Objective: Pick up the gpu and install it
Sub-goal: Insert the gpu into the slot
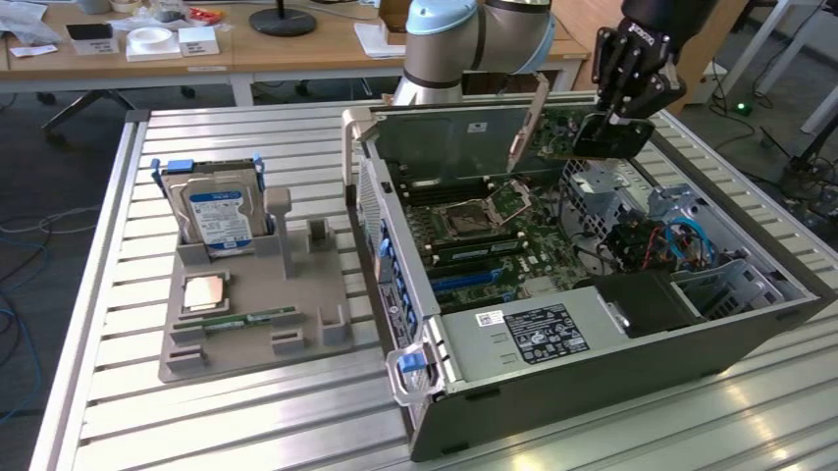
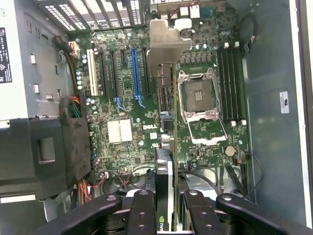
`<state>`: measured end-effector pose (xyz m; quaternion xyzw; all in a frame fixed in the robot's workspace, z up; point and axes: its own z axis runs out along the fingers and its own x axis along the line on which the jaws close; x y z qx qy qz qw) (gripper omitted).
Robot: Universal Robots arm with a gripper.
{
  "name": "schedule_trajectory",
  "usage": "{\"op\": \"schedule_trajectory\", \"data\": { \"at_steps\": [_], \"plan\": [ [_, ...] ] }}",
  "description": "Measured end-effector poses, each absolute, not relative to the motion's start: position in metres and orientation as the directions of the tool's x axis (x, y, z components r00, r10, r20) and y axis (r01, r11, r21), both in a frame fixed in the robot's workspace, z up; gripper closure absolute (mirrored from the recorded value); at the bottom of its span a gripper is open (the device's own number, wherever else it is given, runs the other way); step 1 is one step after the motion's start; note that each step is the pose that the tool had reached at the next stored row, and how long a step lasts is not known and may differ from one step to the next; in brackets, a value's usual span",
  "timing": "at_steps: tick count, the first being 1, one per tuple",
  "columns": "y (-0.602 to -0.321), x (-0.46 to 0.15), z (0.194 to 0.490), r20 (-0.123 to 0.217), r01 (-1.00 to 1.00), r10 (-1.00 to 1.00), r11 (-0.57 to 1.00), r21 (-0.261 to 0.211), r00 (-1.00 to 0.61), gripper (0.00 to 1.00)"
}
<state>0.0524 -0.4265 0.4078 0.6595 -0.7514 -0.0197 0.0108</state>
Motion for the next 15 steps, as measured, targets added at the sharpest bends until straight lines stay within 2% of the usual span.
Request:
{"op": "schedule_trajectory", "data": {
  "at_steps": [5,15],
  "plan": [
    [-0.4265,0.0492,0.4046,-0.028,-0.992,-0.993,0.118,0.042,-0.119,0.73],
    [-0.4264,0.0474,0.4012,-0.033,-0.995,-0.994,0.101,0.028,-0.102,0.73]
  ]
}}
